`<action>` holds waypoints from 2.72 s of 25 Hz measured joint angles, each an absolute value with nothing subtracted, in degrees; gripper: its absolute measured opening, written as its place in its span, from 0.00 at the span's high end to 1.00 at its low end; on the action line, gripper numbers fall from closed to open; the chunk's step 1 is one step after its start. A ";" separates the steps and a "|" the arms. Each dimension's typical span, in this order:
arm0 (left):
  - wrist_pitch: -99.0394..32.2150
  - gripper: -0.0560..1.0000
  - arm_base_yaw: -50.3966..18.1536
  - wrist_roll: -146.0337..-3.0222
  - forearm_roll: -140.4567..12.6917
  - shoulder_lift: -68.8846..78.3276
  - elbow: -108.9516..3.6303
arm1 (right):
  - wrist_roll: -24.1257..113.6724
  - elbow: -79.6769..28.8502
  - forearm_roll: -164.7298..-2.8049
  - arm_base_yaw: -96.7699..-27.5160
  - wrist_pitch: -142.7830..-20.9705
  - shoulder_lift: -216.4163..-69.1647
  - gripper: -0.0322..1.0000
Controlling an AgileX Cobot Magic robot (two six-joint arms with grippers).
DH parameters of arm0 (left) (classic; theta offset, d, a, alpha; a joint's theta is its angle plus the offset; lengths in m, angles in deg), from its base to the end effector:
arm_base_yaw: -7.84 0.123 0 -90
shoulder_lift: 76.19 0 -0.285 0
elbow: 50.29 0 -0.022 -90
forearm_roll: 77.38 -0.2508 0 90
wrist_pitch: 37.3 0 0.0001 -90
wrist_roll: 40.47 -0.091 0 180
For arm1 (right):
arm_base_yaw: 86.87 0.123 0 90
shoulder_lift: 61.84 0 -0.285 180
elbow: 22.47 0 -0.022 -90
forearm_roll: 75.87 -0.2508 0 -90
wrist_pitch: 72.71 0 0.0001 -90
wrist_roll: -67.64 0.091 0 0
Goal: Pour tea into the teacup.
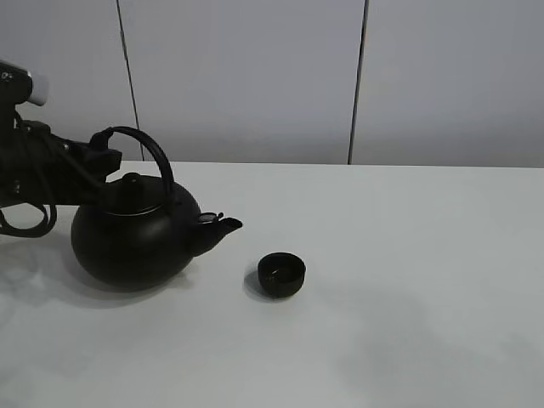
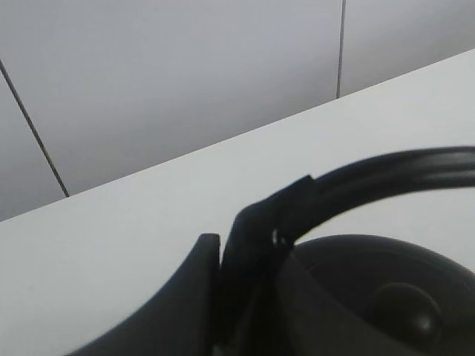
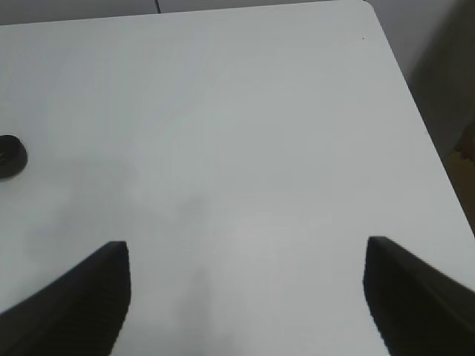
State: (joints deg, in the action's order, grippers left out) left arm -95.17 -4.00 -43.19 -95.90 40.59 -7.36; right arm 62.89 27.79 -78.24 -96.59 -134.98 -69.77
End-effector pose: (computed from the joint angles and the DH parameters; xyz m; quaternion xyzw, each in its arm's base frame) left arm 0.3095 -0.0899 0.1297 0.2482 0.7407 -0.1011 0.6161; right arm -0.0018 0.0037 0.2671 0.0369 0.8671 -0.0420 0.4951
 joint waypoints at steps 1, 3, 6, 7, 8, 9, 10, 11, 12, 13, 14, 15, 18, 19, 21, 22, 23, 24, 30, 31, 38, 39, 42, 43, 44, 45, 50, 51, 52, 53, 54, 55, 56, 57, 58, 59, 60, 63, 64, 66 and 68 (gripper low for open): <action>-94.50 0.84 -4.01 -43.19 -95.84 40.59 -7.77 | 62.89 27.79 -78.24 -96.59 -134.91 -69.77 0.40; -93.08 0.84 -4.01 -43.19 -96.06 40.59 -8.84 | 62.89 27.79 -78.24 -96.59 -134.91 -69.77 0.40; -90.53 0.84 -4.01 -43.19 -96.89 40.59 -11.30 | 62.89 27.79 -78.24 -96.59 -134.86 -69.77 0.40; -89.63 0.84 -4.01 -43.19 -97.15 40.59 -11.97 | 62.89 27.79 -78.24 -96.59 -134.86 -69.77 0.40; -88.74 0.84 -4.12 -43.14 -97.26 40.59 -12.65 | 62.89 27.79 -78.24 -96.59 -134.86 -69.77 0.40; -87.85 0.84 -4.29 -43.14 -97.34 40.59 -13.35 | 62.89 27.79 -78.24 -96.59 -134.86 -69.77 0.40; -86.91 0.84 -4.63 -43.14 -97.34 40.59 -13.92 | 62.89 27.79 -78.24 -96.59 -134.86 -69.77 0.40; -86.04 0.84 -5.17 -43.20 -97.34 40.59 -14.50 | 62.89 27.79 -78.24 -96.59 -134.86 -69.77 0.40; -85.05 0.84 -5.74 -43.40 -97.34 40.59 -15.00 | 62.89 27.79 -78.24 -96.59 -134.86 -69.77 0.40; -84.40 0.84 -6.59 -43.94 -97.39 40.59 -15.49 | 62.89 27.79 -78.24 -96.59 -134.86 -69.77 0.40; -83.37 0.84 -7.50 -44.88 -97.53 40.59 -15.95 | 62.89 27.79 -78.24 -96.59 -134.86 -69.77 0.40; -82.52 0.84 -8.22 -45.95 -97.65 40.59 -16.46 | 62.89 27.79 -78.24 -96.59 -134.86 -69.77 0.40; -80.35 0.84 -10.16 -48.07 -98.02 40.59 -17.67 | 62.89 27.79 -78.24 -96.59 -134.86 -69.77 0.40; -79.88 0.84 -10.44 -48.19 -98.02 40.65 -18.09 | 62.89 27.79 -78.24 -96.59 -134.86 -69.77 0.40; -79.11 0.84 -10.69 -48.30 -97.68 40.70 -18.89 | 62.89 27.79 -78.24 -96.59 -134.86 -69.77 0.40; -78.84 0.84 -10.69 -48.30 -97.53 40.70 -19.23 | 62.89 27.79 -78.24 -96.59 -134.86 -69.77 0.40; -78.70 0.84 -10.69 -48.35 -97.28 40.70 -19.53 | 62.89 27.79 -78.24 -96.59 -134.86 -69.77 0.40; -78.48 0.84 -10.69 -48.43 -97.23 40.70 -19.86 | 62.89 27.79 -78.24 -96.59 -134.86 -69.77 0.40; -76.94 0.84 -10.98 -49.23 -97.08 40.76 -20.56 | 62.89 27.79 -78.24 -96.59 -134.86 -69.77 0.40; -76.60 0.84 -11.18 -49.48 -97.33 40.76 -20.56 | 62.89 27.79 -78.24 -96.59 -134.86 -69.77 0.40; -76.02 0.84 -12.01 -51.37 -98.18 40.76 -20.56 | 62.89 27.79 -78.24 -96.59 -134.86 -69.77 0.40; -76.02 0.84 -12.01 -51.86 -98.18 40.76 -20.56 | 62.89 27.79 -78.24 -96.59 -134.86 -69.77 0.40; -75.99 0.84 -12.01 -52.56 -98.18 40.76 -20.56 | 62.89 27.79 -78.24 -96.59 -134.86 -69.77 0.40; -75.89 0.84 -12.01 -52.62 -98.18 40.76 -20.56 | 62.89 27.79 -78.24 -96.59 -134.86 -69.77 0.40; -75.82 0.84 -12.01 -52.62 -98.18 40.76 -20.56 | 62.89 27.79 -78.24 -96.59 -134.86 -69.77 0.40; -75.80 0.84 -12.01 -52.62 -98.18 40.76 -20.56 | 62.89 27.79 -78.24 -96.59 -134.86 -69.77 0.40; -75.41 0.84 -12.01 -52.75 -98.18 40.76 -20.56 | 62.89 27.79 -78.24 -96.59 -134.86 -69.77 0.40; -75.38 0.84 -12.01 -52.80 -98.18 40.76 -20.56 | 62.89 27.79 -78.24 -96.59 -134.86 -69.77 0.40; -75.38 0.84 -12.01 -52.80 -98.18 40.76 -20.56 | 62.89 27.79 -78.24 -96.59 -134.86 -69.77 0.40; -75.38 0.84 -12.01 -52.80 -98.18 40.76 -20.56 | 62.89 27.79 -78.24 -96.59 -134.86 -69.77 0.40; -75.38 0.84 -12.01 -52.80 -98.18 40.76 -20.56 | 62.89 27.79 -78.24 -96.59 -134.86 -69.77 0.40; -75.38 0.84 -12.01 -52.80 -98.18 40.76 -20.68 | 62.89 27.79 -78.24 -96.59 -134.86 -69.77 0.40; -75.25 0.84 -12.12 -52.80 -98.18 40.76 -20.86 | 62.89 27.79 -78.24 -96.59 -134.86 -69.77 0.40; -74.95 0.84 -12.26 -52.82 -98.18 40.76 -21.03 | 62.89 27.79 -78.24 -96.59 -134.86 -69.77 0.40; -74.83 0.84 -12.57 -52.93 -98.13 40.76 -21.21 | 62.89 27.79 -78.24 -96.59 -134.86 -69.77 0.40; -74.66 0.84 -13.00 -53.19 -98.00 40.76 -21.35 | 62.89 27.79 -78.24 -96.59 -134.86 -69.77 0.40; -74.41 0.84 -13.53 -53.64 -98.00 40.76 -21.50 | 62.89 27.79 -78.24 -96.59 -134.86 -69.77 0.40; -73.27 0.84 -14.60 -56.07 -98.00 40.76 -22.19 | 62.89 27.79 -78.24 -96.59 -134.79 -69.77 0.40; -73.27 0.84 -14.78 -56.55 -97.86 40.76 -22.22 | 62.89 27.79 -78.24 -96.59 -134.79 -69.77 0.40; -73.27 0.84 -14.82 -57.06 -96.91 40.76 -22.24 | 62.89 27.79 -78.24 -96.59 -134.79 -69.77 0.40; -73.16 0.84 -14.82 -57.22 -95.41 40.76 -22.24 | 62.89 27.79 -78.24 -96.59 -134.79 -69.77 0.40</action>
State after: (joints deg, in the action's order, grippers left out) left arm -73.16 -14.82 -57.22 -95.41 40.76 -22.24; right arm 62.89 27.79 -78.24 -96.59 -134.79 -69.77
